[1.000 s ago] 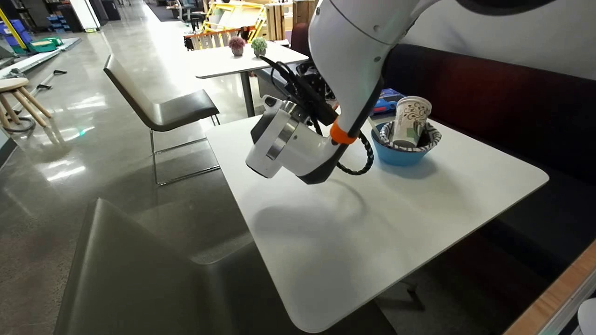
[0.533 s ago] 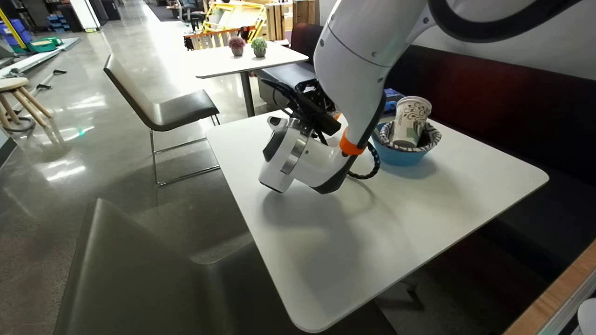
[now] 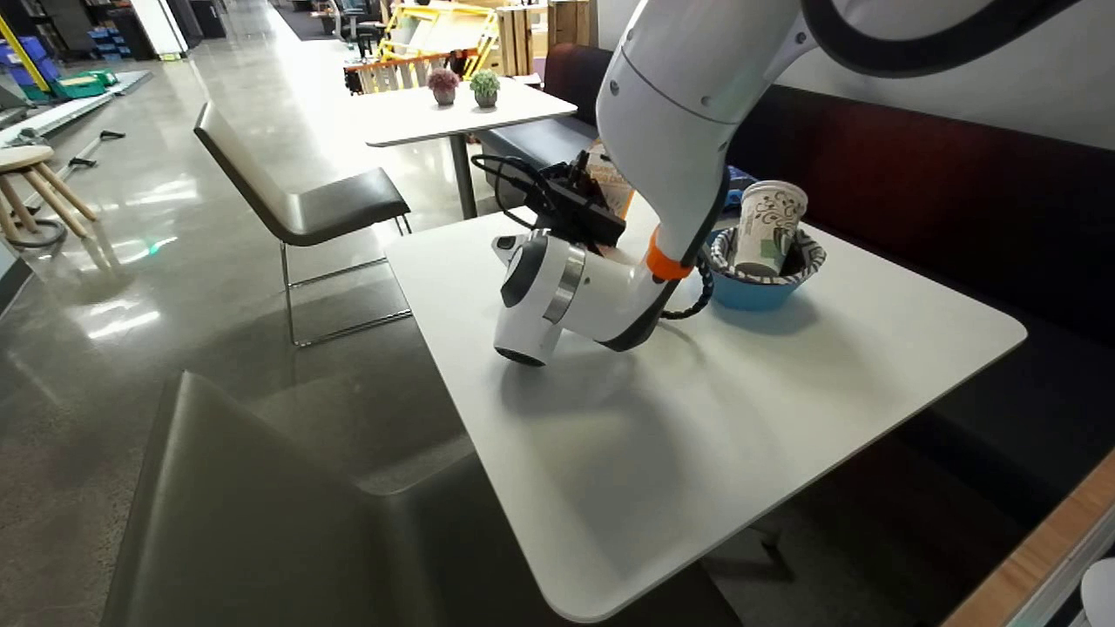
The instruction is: Place the white and orange packet standing vertically upright
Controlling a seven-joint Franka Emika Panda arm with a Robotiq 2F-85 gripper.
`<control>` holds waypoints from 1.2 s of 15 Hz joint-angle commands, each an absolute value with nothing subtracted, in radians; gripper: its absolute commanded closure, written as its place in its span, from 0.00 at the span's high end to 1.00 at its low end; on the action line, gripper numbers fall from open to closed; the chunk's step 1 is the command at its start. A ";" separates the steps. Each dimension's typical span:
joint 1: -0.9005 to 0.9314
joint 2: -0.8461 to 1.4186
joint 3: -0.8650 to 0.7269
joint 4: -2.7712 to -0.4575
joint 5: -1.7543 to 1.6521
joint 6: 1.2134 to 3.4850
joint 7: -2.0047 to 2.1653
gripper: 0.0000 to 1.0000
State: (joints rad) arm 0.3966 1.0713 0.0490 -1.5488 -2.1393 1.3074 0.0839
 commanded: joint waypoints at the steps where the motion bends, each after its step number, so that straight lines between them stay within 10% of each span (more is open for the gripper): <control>1: 0.388 1.027 0.036 -1.631 -2.237 1.406 0.018 0.00; 18: 0.391 0.955 0.051 -1.735 -2.307 1.393 -0.069 0.00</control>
